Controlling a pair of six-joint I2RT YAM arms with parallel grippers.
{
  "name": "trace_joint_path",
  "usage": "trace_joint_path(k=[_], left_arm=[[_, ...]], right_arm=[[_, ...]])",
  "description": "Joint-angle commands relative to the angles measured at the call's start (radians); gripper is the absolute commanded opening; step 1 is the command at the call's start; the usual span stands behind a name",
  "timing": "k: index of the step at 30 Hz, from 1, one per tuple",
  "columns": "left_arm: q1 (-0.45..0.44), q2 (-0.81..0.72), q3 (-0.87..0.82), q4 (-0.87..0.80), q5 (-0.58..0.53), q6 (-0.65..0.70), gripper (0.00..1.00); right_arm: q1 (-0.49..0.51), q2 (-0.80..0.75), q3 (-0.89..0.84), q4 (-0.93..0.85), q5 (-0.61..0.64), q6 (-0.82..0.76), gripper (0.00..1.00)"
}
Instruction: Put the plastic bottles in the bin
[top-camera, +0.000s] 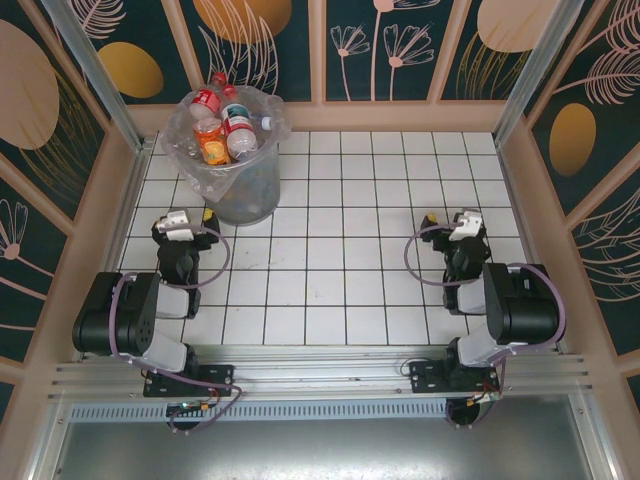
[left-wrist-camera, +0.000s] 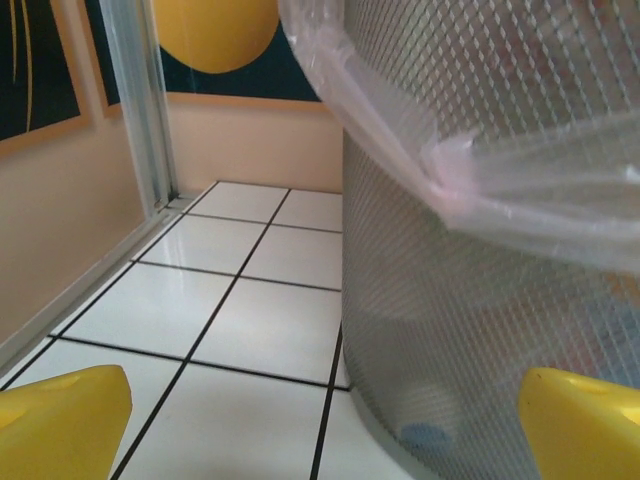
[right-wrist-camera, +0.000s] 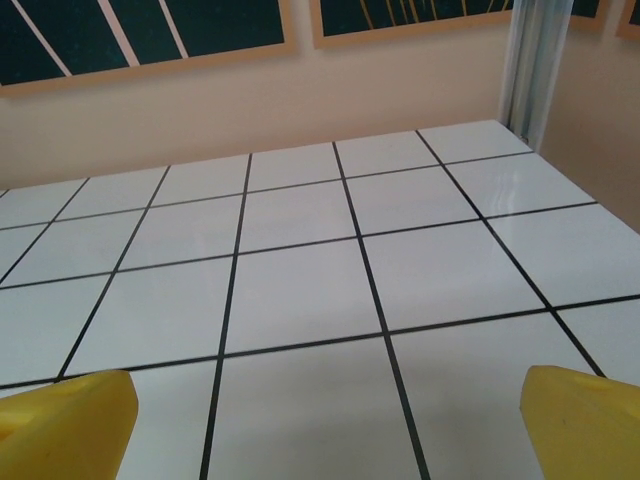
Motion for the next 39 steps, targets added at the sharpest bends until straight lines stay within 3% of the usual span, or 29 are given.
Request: trace_joint_path(k=[1, 12, 17, 23, 26, 39], left_arm=[[0.010, 0.006, 0.012, -0.045, 0.021, 0.006, 0.99], [0.011, -0.002, -0.011, -0.009, 0.019, 0.009, 0.98], [0.011, -0.011, -0.100, 0.148, 0.012, 0.005, 0.99], [0.010, 0.003, -0.010, -0.005, 0.087, 0.032, 0.99], [0.012, 0.002, -0.002, -0.022, 0.086, 0.029, 0.99], [0.012, 0.003, 0.010, -0.042, 0.041, 0.016, 0.99]], right_arm=[[-0.011, 0.009, 0.021, -0.011, -0.035, 0.013, 0.99], [-0.003, 0.009, 0.018, -0.006, -0.027, 0.008, 0.99], [-0.005, -0.004, -0.126, 0.251, -0.086, -0.012, 0.99], [0.001, 0.001, -0.019, 0.057, -0.178, -0.059, 0.99], [-0.017, 0.008, 0.019, -0.008, -0.045, 0.019, 0.99], [-0.007, 0.011, 0.028, -0.020, -0.060, -0.002, 0.99]])
